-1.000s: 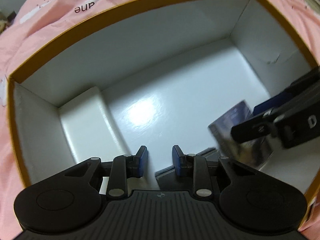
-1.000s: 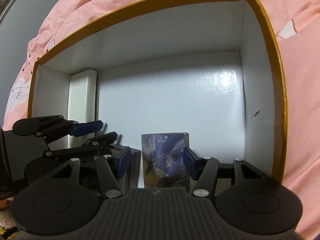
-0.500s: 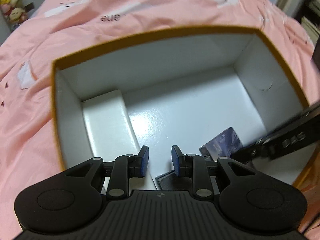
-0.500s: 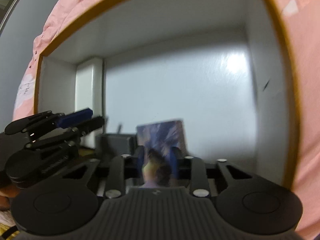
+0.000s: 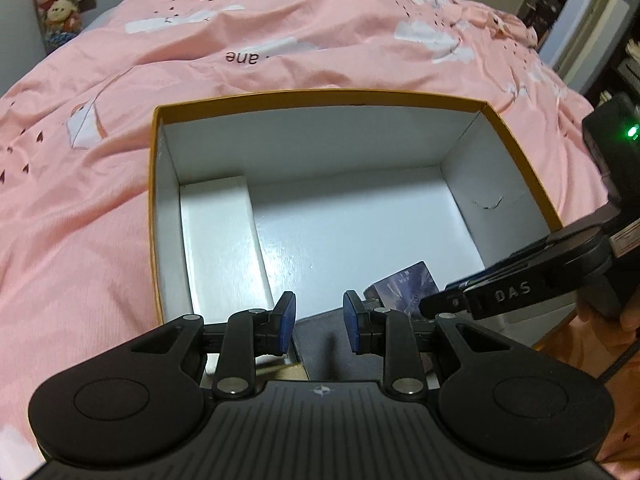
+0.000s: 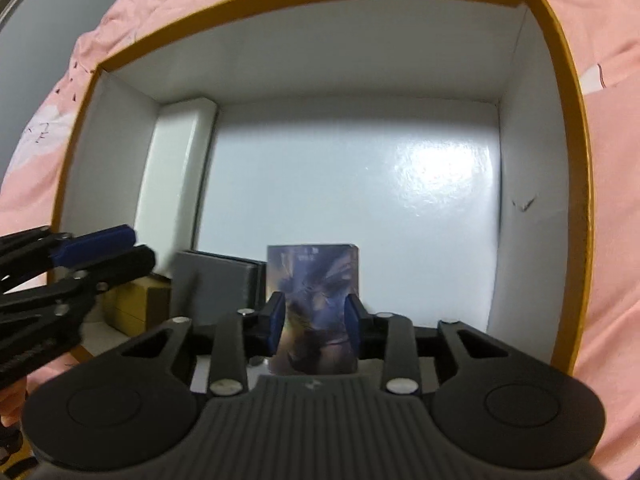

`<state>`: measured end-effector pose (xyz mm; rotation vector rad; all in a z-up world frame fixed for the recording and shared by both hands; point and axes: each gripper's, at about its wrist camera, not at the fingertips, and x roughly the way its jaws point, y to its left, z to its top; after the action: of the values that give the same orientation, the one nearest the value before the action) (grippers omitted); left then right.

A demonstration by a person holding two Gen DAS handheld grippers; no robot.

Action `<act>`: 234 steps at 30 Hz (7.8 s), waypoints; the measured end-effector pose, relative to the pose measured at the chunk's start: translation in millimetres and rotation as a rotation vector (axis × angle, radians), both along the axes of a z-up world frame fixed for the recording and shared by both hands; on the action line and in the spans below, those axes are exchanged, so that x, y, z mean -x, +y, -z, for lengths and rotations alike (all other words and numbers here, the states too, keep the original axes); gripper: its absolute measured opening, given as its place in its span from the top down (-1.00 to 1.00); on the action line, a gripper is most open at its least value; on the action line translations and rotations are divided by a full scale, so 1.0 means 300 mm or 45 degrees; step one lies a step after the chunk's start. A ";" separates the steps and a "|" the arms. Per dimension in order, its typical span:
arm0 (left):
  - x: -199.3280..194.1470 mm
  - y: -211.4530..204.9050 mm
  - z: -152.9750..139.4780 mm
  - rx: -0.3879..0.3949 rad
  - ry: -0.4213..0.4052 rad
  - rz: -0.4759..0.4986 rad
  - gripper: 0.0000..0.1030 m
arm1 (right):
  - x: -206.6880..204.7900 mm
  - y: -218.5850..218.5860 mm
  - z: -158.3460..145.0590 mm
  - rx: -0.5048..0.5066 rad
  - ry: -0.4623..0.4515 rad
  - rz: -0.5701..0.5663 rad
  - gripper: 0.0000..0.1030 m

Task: Organize objects
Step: 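Lower the dark grey box with the left gripper while the right gripper lowers the printed box inside, then open both grippers and withdraw them back to the item pile, then grasp the pink pouch with the right gripper while the left gripper grasps the pink wallet, then lift the pink pouch with the right gripper and carry it over the orange box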

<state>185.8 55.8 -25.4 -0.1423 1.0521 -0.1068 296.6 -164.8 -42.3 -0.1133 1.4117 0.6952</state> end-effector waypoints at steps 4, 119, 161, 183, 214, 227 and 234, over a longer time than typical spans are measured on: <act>0.038 0.014 -0.010 0.045 -0.023 -0.054 0.40 | 0.002 -0.011 0.027 0.007 0.018 0.018 0.31; 0.476 -0.131 0.006 0.080 -0.217 0.071 -0.31 | 0.802 -0.101 -0.010 -0.105 -0.793 -0.550 0.01; 0.379 -0.007 -0.001 0.234 -0.215 -0.193 -0.29 | 0.638 -0.384 -0.313 -0.436 -0.803 0.100 0.67; 0.454 0.020 0.052 0.257 0.130 -0.197 -0.37 | 0.518 -0.457 -0.262 -0.409 -0.610 0.299 0.66; 0.472 -0.094 0.070 0.244 0.006 -0.183 0.58 | 0.495 -0.445 -0.257 -0.442 -0.568 0.294 0.67; 0.496 -0.087 -0.120 0.287 -0.227 -0.153 0.59 | 0.476 -0.444 -0.335 -0.491 -0.578 0.270 0.85; 0.489 -0.042 -0.176 0.354 -0.290 -0.182 0.59 | 0.465 -0.453 -0.350 -0.511 -0.551 0.287 0.87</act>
<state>39.2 43.3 27.5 -0.4465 0.7931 -0.1364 157.2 -300.6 62.7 0.1986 0.8374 0.7028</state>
